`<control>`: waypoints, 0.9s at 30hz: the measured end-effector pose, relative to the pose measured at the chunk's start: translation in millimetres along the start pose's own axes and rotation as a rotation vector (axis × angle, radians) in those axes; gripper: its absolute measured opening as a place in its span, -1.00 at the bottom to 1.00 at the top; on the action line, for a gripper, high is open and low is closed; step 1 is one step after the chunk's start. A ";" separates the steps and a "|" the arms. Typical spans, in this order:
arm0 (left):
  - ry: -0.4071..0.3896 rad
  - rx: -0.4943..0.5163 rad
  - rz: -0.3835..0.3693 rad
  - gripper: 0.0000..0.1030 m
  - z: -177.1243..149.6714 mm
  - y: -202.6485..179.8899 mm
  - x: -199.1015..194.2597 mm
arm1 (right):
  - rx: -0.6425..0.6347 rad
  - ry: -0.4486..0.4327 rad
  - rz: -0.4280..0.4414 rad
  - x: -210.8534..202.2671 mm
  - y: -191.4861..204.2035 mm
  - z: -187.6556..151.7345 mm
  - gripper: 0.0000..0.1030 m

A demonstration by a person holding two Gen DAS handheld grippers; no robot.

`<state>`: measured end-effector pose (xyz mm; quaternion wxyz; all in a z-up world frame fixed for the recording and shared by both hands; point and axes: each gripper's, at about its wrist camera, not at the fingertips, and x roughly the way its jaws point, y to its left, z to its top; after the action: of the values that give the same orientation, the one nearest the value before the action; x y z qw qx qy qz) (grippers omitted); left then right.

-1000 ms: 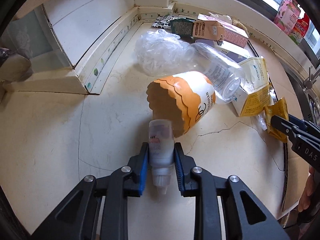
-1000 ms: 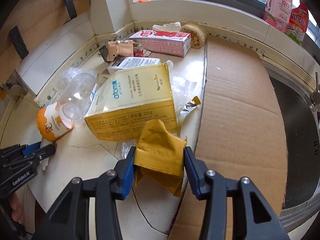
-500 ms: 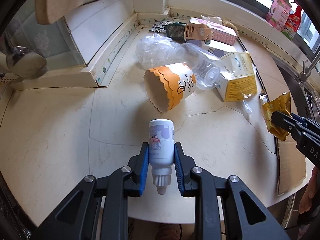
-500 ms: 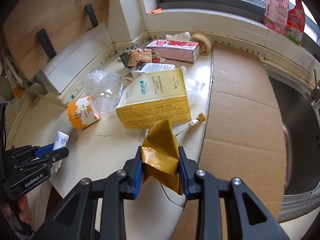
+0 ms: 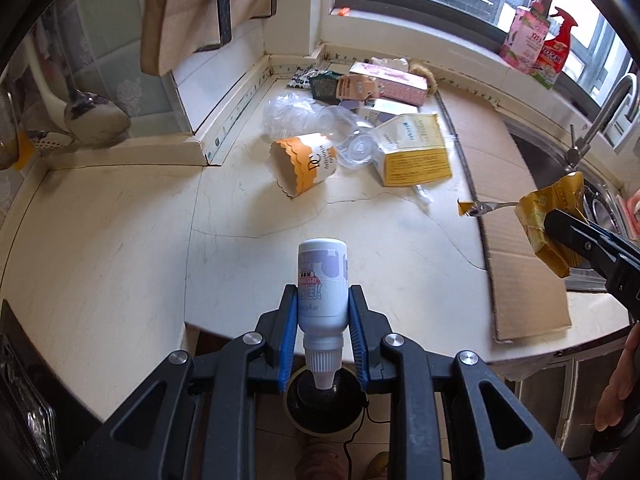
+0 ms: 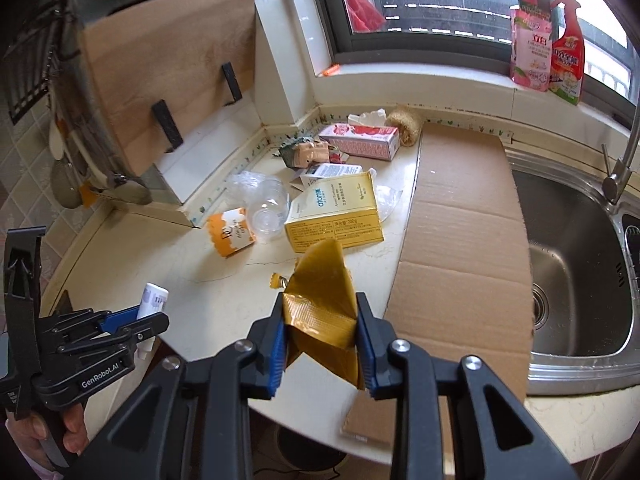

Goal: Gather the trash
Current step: 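Carry the dropper bottle and foil bag down over the floor trash bin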

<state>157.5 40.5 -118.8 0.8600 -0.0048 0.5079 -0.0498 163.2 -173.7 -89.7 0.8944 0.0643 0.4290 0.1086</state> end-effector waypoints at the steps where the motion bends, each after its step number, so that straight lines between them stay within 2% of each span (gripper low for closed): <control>1: -0.007 -0.001 -0.004 -0.57 -2.2 -3.1 -6.5 | -0.003 -0.005 0.006 -8.4 0.9 -2.4 -0.41; 14: -0.113 -0.024 -0.007 -0.57 -54.9 -36.6 -93.4 | -0.040 -0.029 0.087 -89.4 8.1 -45.2 -0.41; 21: -0.133 -0.037 0.005 -0.57 -89.7 -46.3 -119.8 | -0.067 -0.033 0.132 -114.8 10.1 -71.2 -0.41; 27: -0.118 -0.056 -0.031 -0.57 -121.5 -41.5 -122.9 | -0.071 -0.007 0.176 -118.6 18.0 -96.0 -0.41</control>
<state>-10.8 15.5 -67.9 0.8870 -0.0396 0.4575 -0.0484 13.5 -183.8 -56.5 0.8846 0.0704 0.4146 0.2014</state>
